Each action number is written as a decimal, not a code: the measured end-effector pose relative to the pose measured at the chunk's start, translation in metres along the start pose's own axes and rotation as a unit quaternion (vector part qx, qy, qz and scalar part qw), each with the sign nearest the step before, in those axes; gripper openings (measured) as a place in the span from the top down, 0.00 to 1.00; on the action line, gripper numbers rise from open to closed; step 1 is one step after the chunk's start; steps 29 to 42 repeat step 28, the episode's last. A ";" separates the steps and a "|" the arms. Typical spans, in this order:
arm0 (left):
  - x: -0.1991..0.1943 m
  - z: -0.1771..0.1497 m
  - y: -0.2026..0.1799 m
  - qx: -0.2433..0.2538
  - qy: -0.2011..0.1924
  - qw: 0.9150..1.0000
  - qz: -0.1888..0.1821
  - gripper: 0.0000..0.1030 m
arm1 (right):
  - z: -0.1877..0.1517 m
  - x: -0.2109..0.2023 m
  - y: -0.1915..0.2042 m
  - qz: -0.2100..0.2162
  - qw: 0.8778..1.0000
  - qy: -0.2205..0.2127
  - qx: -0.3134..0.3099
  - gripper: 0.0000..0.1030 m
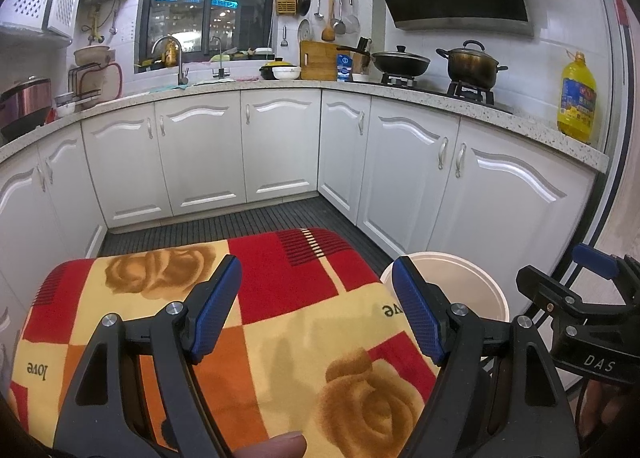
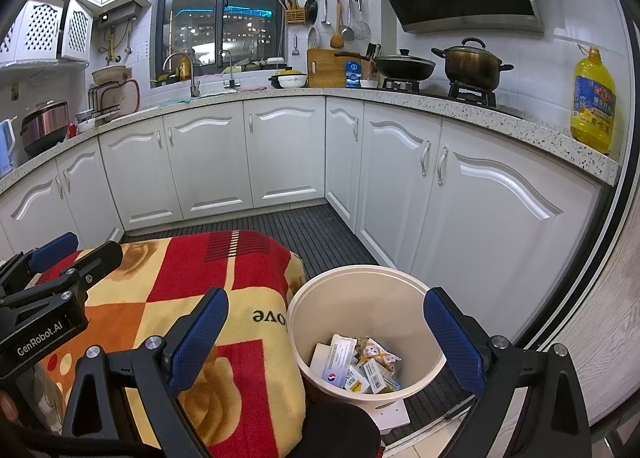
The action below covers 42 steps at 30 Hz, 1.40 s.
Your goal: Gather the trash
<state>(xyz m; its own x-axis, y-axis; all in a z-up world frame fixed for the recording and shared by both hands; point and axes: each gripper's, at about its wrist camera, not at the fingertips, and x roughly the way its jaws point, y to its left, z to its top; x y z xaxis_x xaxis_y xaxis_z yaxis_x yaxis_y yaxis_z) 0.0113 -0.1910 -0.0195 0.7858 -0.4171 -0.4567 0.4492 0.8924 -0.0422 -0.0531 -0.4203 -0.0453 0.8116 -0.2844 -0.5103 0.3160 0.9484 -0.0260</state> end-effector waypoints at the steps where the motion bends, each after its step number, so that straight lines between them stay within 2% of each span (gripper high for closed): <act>1: 0.000 0.000 0.000 0.000 0.000 1.000 0.000 0.25 | 0.000 0.000 0.000 0.000 1.000 0.001 0.000 0.06; 42: 0.017 -0.009 0.004 -0.001 0.019 1.000 -0.015 0.25 | 0.002 0.013 0.003 0.003 1.000 0.022 -0.005 0.06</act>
